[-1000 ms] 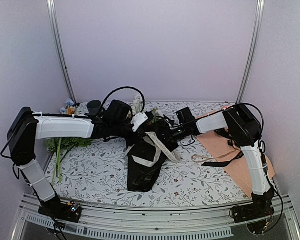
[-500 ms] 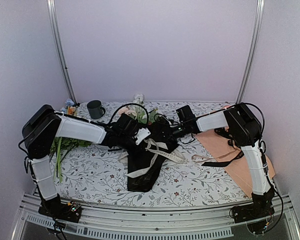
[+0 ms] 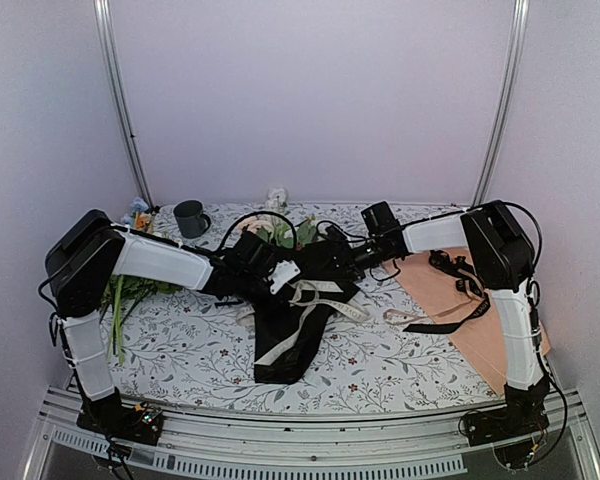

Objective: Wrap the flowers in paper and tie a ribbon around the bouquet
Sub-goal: Cross the ribbon over the folded bouquet.

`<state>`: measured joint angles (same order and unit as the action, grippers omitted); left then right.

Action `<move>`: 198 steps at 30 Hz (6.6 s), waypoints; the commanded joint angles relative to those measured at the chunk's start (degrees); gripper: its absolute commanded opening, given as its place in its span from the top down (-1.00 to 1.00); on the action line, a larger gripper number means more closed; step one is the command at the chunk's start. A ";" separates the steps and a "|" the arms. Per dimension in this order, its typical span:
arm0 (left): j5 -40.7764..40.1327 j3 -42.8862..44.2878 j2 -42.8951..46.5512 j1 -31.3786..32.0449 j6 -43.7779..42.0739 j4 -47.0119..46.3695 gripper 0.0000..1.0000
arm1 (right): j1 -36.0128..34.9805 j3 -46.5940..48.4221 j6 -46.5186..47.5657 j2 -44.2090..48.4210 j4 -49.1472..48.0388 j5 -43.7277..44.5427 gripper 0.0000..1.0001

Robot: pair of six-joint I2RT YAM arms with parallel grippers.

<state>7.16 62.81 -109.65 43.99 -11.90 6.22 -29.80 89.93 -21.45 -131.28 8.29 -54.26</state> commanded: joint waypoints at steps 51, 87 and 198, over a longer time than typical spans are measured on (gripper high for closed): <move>7.87 -2.90 -3.91 -1.46 4.99 -3.43 1.00 | -10.92 -27.72 -11.28 30.73 -14.18 25.99 0.35; 11.56 -7.80 -4.08 -1.95 12.47 -10.35 1.00 | -19.94 -21.02 -28.85 12.40 -6.96 28.51 0.26; -1.52 -14.12 15.01 -15.81 23.47 -10.20 1.00 | -14.33 -22.32 -9.31 15.92 -6.77 19.90 0.99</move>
<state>3.44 53.56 -98.15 31.11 6.37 2.90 -45.34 68.20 -35.07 -118.43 1.13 -28.84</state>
